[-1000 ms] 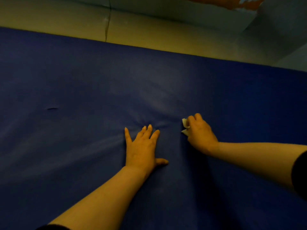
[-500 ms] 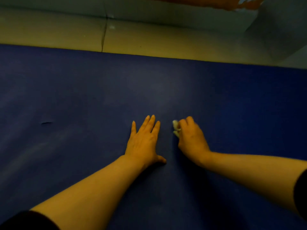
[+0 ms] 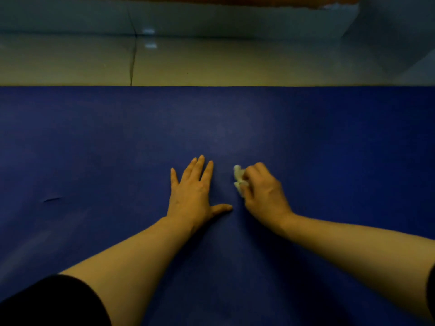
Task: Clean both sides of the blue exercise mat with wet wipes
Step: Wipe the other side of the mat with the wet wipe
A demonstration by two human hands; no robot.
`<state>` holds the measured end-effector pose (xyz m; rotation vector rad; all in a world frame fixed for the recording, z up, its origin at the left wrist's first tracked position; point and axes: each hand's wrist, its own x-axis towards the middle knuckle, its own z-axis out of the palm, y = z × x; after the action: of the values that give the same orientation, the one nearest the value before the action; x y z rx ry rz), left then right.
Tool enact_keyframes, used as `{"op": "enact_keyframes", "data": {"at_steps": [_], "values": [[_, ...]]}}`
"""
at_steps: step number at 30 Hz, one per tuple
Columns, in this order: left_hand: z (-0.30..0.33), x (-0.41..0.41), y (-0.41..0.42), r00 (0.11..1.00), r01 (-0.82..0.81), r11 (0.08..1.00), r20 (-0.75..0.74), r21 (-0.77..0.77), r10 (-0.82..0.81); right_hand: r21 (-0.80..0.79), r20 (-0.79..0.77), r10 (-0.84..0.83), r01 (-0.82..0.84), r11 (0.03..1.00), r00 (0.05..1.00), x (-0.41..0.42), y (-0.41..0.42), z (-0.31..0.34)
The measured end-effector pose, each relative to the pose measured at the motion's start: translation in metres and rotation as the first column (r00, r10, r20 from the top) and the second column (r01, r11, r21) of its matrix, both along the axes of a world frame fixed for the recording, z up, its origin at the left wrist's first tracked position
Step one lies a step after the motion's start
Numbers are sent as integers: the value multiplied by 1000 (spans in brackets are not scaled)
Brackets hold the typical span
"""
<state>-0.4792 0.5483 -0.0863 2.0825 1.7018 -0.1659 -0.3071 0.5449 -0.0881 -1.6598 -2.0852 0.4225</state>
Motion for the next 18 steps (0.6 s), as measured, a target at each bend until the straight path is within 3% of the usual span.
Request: {"op": "enact_keyframes", "data": {"at_steps": [3,6,9,11,13,15,18], "values": [[-5,2,2,1000,-22,998,-21,59,23,-149,-54,128,-135,980,990,-2,4,-6],[-7,2,7,998,-15,997,-61,72,20,-77,-61,-101,96,992,993,20,37,-6],[-7,3,14,997,-34,998,-73,60,39,-73,6,-315,315,946,949,29,58,-9],[-8,4,16,997,-34,997,-68,63,38,4,-11,-247,247,969,969,13,52,-11],[-12,1,17,998,-33,996,-48,87,37,56,-44,-48,51,997,998,-10,35,-13],[-17,-1,16,999,-34,991,-15,130,36,-24,-72,117,-119,993,990,-22,28,-13],[-26,-1,15,1000,-16,979,-18,203,20,-9,-65,111,-112,994,992,-5,54,-14]]}}
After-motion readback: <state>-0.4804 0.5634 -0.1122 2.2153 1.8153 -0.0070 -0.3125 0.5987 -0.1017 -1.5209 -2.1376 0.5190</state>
